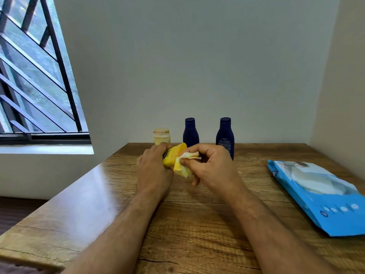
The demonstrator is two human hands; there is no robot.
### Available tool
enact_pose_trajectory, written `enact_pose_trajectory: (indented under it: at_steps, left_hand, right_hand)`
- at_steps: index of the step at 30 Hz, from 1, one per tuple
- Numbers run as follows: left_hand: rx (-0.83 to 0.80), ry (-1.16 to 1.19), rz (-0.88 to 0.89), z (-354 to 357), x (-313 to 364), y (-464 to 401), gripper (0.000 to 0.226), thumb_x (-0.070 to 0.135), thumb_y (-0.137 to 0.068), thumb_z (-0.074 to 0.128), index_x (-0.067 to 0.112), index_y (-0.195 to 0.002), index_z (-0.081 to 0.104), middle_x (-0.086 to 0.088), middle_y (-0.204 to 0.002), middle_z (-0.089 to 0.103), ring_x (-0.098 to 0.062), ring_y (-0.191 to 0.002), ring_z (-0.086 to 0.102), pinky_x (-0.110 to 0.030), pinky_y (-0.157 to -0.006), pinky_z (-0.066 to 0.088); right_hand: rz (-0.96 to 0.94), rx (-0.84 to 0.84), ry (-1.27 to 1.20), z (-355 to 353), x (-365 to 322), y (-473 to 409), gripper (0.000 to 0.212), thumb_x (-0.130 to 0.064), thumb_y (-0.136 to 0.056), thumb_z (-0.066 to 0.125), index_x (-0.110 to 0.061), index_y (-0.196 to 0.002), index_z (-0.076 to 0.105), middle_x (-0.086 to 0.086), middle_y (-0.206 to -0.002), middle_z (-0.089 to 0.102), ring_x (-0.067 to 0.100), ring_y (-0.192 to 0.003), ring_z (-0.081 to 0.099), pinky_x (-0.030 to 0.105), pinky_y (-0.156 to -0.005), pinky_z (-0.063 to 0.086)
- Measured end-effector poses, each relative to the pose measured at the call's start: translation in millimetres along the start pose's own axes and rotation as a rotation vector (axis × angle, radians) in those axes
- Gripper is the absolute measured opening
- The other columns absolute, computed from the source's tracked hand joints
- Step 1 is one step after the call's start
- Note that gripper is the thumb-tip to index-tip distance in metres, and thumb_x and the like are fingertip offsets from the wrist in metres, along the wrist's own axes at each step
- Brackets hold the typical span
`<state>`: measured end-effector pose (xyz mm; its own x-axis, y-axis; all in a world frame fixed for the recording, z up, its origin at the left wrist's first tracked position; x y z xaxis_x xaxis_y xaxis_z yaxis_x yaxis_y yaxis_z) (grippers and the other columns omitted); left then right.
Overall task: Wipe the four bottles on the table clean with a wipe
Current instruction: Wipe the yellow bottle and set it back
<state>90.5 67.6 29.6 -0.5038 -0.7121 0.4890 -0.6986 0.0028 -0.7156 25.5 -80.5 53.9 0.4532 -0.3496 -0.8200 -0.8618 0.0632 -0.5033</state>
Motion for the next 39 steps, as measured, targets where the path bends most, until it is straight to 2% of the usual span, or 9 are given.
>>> enact_pose_trajectory:
  at_steps: [4,7,9,15,22,30,33,36,39]
  left_hand:
    - [-0.005,-0.067,0.048,0,3,0,0.057,-0.001,-0.070,0.067,0.026,-0.119,0.062,0.008,-0.104,0.061,-0.019,-0.102,0.051,-0.035,-0.092,0.032]
    - [-0.065,0.043,0.044,1,8,2,0.055,-0.003,-0.074,0.062,0.032,-0.117,0.061,0.018,-0.095,0.054,-0.014,-0.097,0.049,-0.040,-0.093,0.039]
    - [-0.107,0.139,0.013,4,6,2,0.056,-0.003,-0.077,0.061,0.038,-0.115,0.060,0.024,-0.092,0.053,-0.011,-0.097,0.050,-0.047,-0.092,0.045]
    - [-0.134,0.232,-0.062,9,-4,0,0.046,0.012,-0.082,0.068,0.046,-0.112,0.057,0.009,-0.105,0.063,-0.022,-0.103,0.056,-0.054,-0.085,0.053]
    - [-0.180,0.290,0.050,4,5,2,0.044,-0.005,-0.081,0.058,0.031,-0.107,0.065,0.011,-0.093,0.066,-0.007,-0.088,0.059,-0.045,-0.078,0.056]
    - [-0.199,0.360,0.031,5,-1,1,0.040,0.002,-0.086,0.063,0.037,-0.106,0.064,0.011,-0.094,0.069,-0.009,-0.089,0.064,-0.041,-0.075,0.057]
    - [-0.250,0.350,0.017,4,3,2,0.043,-0.005,-0.080,0.058,0.033,-0.100,0.064,0.010,-0.088,0.067,-0.008,-0.084,0.062,-0.033,-0.071,0.051]
    - [-0.277,0.429,-0.051,1,13,4,0.049,-0.012,-0.079,0.056,0.035,-0.090,0.061,0.011,-0.085,0.065,0.001,-0.081,0.060,-0.019,-0.069,0.045]
    - [-0.296,0.579,-0.144,-1,16,4,0.033,0.001,-0.069,0.058,0.027,-0.088,0.063,-0.001,-0.086,0.068,-0.010,-0.084,0.063,-0.035,-0.075,0.052]
  right_hand:
    - [0.007,0.127,-0.058,-5,1,-3,0.016,-0.024,-0.090,0.070,-0.018,-0.105,0.072,0.000,-0.085,0.071,0.010,-0.043,0.061,0.020,-0.045,0.051]
    - [0.009,0.183,-0.075,-5,2,-5,0.015,-0.026,-0.091,0.069,-0.019,-0.105,0.071,-0.002,-0.085,0.070,0.012,-0.042,0.062,0.021,-0.045,0.052]
    - [0.002,0.166,-0.091,-5,1,-4,0.016,-0.024,-0.090,0.070,-0.018,-0.105,0.071,-0.001,-0.084,0.070,0.012,-0.043,0.062,0.021,-0.044,0.051]
    - [-0.016,0.030,-0.037,-1,-2,0,0.020,-0.025,-0.086,0.074,-0.017,-0.105,0.073,-0.004,-0.078,0.070,0.012,-0.045,0.063,0.022,-0.047,0.052]
    - [0.010,0.203,-0.149,-8,-2,-4,0.014,-0.024,-0.088,0.072,-0.018,-0.100,0.072,0.000,-0.080,0.070,0.010,-0.043,0.060,0.020,-0.042,0.050]
    - [-0.031,0.042,-0.084,-1,-3,0,0.013,-0.024,-0.085,0.076,-0.018,-0.096,0.071,0.000,-0.083,0.070,0.014,-0.046,0.064,0.022,-0.044,0.051]
    - [-0.021,0.151,-0.121,-4,-2,-3,0.009,-0.025,-0.088,0.073,-0.018,-0.093,0.070,0.002,-0.077,0.069,0.010,-0.043,0.060,0.022,-0.042,0.048]
    - [-0.004,0.247,-0.123,-9,0,-5,0.011,-0.026,-0.090,0.070,-0.016,-0.095,0.068,0.002,-0.081,0.069,0.011,-0.042,0.060,0.020,-0.042,0.048]
    - [-0.001,0.216,-0.175,-9,-1,-5,0.010,-0.024,-0.090,0.071,-0.016,-0.096,0.068,0.003,-0.078,0.069,0.012,-0.043,0.060,0.022,-0.042,0.049]
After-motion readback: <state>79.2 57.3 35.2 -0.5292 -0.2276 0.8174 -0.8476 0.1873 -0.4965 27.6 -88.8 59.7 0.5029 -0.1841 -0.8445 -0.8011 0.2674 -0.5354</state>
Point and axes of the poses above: each hand's wrist, its own y-axis away from the middle knuckle, its own z-axis out of the palm, x = y × z, the point moved 2 cm from there along -y, towards the middle knuckle
